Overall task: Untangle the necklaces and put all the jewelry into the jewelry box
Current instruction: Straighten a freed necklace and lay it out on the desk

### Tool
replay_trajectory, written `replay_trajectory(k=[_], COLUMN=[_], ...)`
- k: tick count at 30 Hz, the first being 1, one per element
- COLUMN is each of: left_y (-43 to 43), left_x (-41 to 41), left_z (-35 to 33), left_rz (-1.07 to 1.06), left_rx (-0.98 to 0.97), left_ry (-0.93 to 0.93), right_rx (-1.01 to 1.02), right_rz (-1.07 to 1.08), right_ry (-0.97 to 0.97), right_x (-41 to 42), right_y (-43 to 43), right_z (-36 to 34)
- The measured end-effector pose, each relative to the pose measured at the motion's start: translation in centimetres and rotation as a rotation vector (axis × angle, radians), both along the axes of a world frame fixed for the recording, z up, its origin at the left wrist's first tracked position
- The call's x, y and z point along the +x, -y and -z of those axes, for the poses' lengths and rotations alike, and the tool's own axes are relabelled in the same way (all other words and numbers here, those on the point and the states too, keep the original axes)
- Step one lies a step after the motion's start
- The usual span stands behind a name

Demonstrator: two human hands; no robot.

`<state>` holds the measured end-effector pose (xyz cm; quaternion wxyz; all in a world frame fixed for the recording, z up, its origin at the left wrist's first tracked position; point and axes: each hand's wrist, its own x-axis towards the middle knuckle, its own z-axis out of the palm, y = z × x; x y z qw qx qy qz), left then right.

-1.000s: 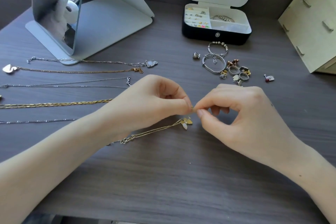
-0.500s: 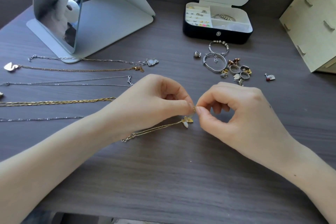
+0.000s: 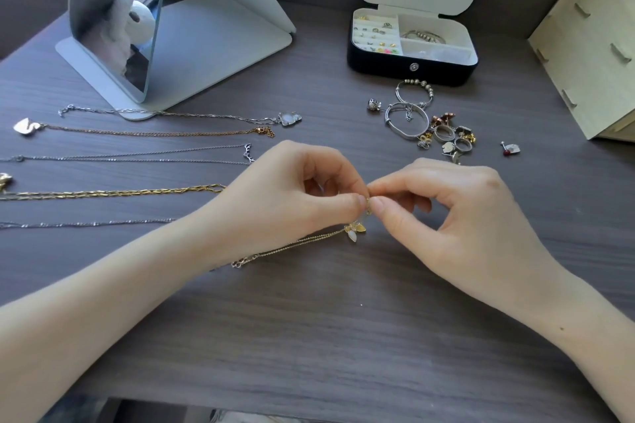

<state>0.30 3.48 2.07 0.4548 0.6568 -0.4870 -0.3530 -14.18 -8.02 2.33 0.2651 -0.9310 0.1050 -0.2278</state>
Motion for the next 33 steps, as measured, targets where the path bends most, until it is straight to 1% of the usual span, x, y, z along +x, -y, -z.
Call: replay_trajectory(k=[8, 10, 12, 15, 18, 22, 27, 33], left_y=[0.13, 0.09, 0.07, 0.03, -0.05, -0.1, -0.19, -0.07], left_x=[-0.13, -0.25, -0.39, -0.33, -0.07, 0.45, 0.44, 0.43], left_z=[0.27, 0.42, 0.43, 0.34, 0.16, 0.04, -0.11, -0.02], left_rz=[-0.034, -0.034, -0.026, -0.007, 0.013, -0.004, 0.051, 0.054], left_rx=[0.006, -0.014, -0.037, -0.039, -0.026, -0.03, -0.012, -0.002], left_ry=[0.073, 0.172, 0.299, 0.353, 0.348, 0.291, 0.176, 0.177], right_rx=[0.02, 0.039, 0.103, 0.265, 0.391, 0.513, 0.525, 0.483], right_rz=[0.031, 0.033, 0.03, 0.0, -0.043, -0.049, -0.05, -0.068], right_ry=[-0.028, -0.044, -0.068, -0.156, -0.219, -0.208, -0.202, -0.177], right_x=[0.18, 0.26, 0.28, 0.3, 0.29, 0.32, 0.41, 0.41], right_y=[-0.17, -0.29, -0.32, -0.16, 0.15, 0.43, 0.41, 0.34], right_z=[0.19, 0.21, 0.18, 0.09, 0.0, -0.26, -0.32, -0.31])
